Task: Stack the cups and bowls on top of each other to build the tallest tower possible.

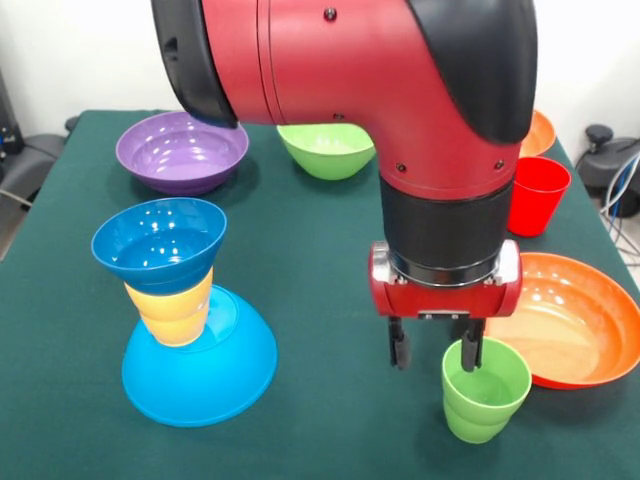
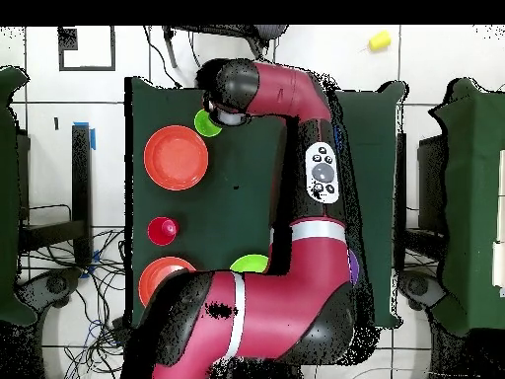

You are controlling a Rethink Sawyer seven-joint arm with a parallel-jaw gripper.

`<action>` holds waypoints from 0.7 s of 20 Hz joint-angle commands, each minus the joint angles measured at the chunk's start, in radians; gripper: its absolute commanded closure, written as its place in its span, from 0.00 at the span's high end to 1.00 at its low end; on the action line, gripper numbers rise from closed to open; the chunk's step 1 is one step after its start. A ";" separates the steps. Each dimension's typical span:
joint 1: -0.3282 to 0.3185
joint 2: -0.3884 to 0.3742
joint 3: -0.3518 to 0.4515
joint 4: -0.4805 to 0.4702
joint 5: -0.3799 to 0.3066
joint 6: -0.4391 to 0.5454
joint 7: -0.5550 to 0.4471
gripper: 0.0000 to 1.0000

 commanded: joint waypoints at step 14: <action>-0.009 0.094 0.133 0.020 0.005 -0.051 -0.111 1.00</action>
